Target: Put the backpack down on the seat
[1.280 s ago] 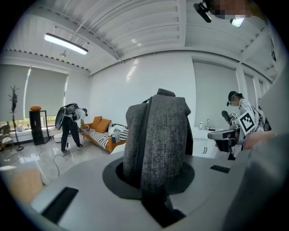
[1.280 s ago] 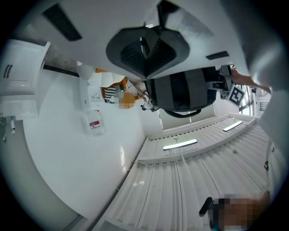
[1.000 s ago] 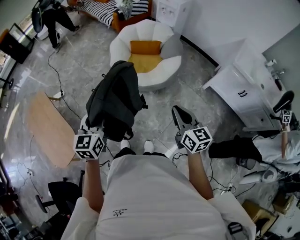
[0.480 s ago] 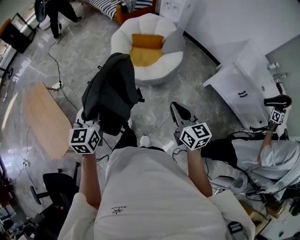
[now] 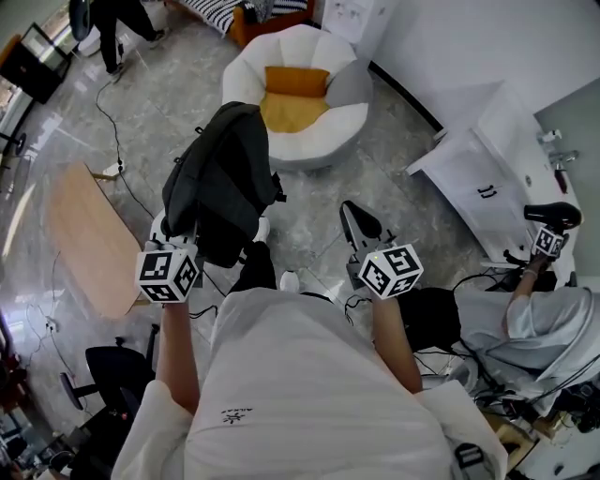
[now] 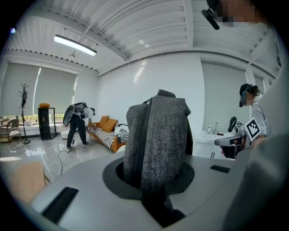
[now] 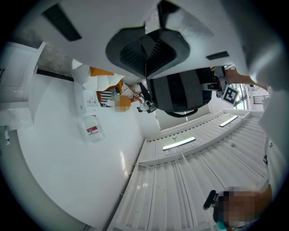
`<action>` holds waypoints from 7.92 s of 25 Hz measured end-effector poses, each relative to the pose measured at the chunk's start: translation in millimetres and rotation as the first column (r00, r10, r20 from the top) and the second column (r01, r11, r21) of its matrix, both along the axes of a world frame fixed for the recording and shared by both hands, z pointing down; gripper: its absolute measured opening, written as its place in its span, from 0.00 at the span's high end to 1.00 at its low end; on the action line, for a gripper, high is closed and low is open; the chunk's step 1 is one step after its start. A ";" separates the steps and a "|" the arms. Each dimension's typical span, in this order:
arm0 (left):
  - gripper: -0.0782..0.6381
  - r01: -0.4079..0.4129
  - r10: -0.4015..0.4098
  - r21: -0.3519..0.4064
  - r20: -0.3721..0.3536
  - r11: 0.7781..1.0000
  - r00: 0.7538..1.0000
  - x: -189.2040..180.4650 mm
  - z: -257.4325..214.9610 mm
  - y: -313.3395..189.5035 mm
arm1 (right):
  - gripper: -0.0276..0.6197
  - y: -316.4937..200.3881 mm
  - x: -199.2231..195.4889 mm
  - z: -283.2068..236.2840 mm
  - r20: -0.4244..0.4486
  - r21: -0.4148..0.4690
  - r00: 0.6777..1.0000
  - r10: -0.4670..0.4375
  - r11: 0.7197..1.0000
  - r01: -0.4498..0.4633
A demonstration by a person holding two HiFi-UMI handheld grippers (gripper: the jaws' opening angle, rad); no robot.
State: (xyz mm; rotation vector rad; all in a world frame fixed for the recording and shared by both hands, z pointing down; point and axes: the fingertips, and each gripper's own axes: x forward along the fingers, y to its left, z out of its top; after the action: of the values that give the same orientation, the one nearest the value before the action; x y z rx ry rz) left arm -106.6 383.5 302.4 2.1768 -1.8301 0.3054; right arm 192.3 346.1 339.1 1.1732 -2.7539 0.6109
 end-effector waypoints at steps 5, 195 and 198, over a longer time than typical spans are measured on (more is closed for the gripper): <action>0.79 -0.020 0.020 -0.012 -0.006 1.000 1.000 -10.1 7.6 -26.4 | 0.92 -23.1 -11.8 4.2 -0.013 -0.009 1.000 0.006 1.000 -0.006; 0.64 -0.360 0.233 -0.525 -0.294 0.771 0.927 -190.5 623.3 -788.4 | 0.92 -641.6 -329.2 482.0 -0.094 -0.474 0.995 0.021 0.878 -0.064; 0.60 -0.345 0.215 -0.526 -0.294 0.777 0.932 -195.2 627.2 -791.9 | 0.92 -640.7 -329.8 484.9 -0.098 -0.476 0.995 0.024 0.877 -0.068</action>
State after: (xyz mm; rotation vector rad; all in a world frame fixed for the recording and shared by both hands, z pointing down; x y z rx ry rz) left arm -301.8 -408.4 929.5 1.9391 -1.0924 0.5711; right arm -137.5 -294.6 824.0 1.1092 -2.3026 1.1343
